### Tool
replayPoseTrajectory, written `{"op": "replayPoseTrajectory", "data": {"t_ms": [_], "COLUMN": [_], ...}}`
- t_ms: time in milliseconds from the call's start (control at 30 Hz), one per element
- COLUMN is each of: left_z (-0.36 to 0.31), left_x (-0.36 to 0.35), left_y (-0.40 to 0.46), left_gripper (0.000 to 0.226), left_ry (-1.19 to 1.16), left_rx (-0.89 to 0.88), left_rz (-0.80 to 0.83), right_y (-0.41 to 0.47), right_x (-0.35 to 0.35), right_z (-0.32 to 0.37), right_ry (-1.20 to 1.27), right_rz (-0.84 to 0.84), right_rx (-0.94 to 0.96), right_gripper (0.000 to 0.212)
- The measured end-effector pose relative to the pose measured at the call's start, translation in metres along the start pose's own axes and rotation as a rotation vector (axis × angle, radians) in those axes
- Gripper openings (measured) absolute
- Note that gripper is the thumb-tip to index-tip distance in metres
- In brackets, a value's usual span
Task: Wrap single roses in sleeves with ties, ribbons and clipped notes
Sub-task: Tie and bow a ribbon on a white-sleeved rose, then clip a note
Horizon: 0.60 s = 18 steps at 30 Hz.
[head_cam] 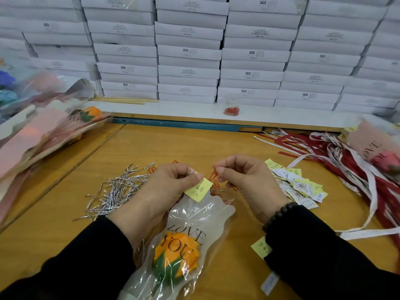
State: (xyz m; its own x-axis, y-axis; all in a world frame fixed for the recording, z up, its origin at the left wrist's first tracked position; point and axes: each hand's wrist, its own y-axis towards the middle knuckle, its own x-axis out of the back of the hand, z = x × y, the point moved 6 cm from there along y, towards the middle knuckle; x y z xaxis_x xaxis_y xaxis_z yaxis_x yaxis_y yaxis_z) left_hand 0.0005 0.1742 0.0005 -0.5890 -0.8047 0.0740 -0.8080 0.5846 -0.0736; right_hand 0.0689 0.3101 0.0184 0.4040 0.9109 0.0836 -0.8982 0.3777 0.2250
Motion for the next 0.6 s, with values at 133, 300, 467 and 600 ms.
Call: {"op": "replayPoseTrajectory", "data": {"t_ms": [133,300,467,600], "left_z": [-0.0019,-0.0021,-0.0022,-0.0010], "left_x": [-0.0007,-0.0014,-0.0020,-0.0033], "left_y": [-0.0005,-0.0010,-0.0016,-0.0027], "left_gripper": [0.016,0.016,0.019,0.022], "left_ry": [-0.001,0.001,0.018,-0.024], "left_rx": [-0.006,-0.011,-0.017,-0.010], "left_rz": [0.004,0.004,0.007,0.006], "right_y": [-0.0005,-0.0010,-0.0011,-0.0026], "right_x": [-0.0022,-0.0066,-0.0047,-0.0064], "right_z": [-0.0014,-0.0029,-0.0012,0.0035], "right_ry": [0.031,0.030,0.013,-0.194], "right_rz": [-0.019,-0.011,-0.032,0.001], "right_rx": [-0.010,-0.043,-0.073,-0.006], "right_gripper": [0.007,0.006,0.009,0.021]}}
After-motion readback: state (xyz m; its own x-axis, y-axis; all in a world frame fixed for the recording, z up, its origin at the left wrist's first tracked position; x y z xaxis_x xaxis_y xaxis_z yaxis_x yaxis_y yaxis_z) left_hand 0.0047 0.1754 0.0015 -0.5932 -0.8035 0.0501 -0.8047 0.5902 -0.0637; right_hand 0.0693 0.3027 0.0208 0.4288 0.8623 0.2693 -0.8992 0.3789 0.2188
